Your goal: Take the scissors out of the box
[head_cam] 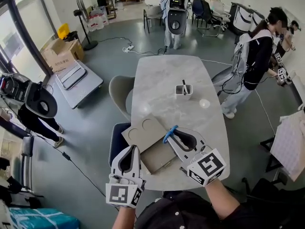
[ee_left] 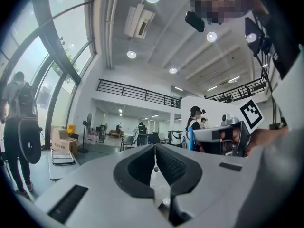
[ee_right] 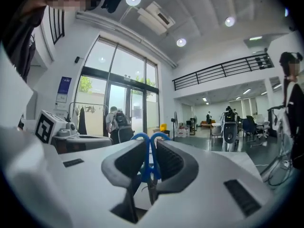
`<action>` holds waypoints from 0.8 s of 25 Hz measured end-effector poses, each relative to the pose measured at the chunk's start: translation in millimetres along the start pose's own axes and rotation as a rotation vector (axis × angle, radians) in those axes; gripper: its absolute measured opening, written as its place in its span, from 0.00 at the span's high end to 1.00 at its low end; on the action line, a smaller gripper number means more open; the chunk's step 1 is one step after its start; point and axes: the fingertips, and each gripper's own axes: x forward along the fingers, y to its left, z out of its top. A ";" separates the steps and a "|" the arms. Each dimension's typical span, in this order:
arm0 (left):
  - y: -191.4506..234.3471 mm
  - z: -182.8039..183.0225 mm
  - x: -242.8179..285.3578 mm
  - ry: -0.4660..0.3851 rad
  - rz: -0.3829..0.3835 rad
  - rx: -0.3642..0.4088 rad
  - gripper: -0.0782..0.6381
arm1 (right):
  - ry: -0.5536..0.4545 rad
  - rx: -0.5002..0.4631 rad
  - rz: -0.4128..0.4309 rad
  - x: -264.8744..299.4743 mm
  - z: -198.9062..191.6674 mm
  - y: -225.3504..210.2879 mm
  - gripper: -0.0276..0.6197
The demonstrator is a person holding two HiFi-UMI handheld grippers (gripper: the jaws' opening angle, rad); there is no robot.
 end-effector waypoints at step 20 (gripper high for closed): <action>-30.4 28.5 -7.9 -0.072 -0.033 0.041 0.86 | -0.178 0.008 -0.122 -56.0 34.0 -6.4 0.85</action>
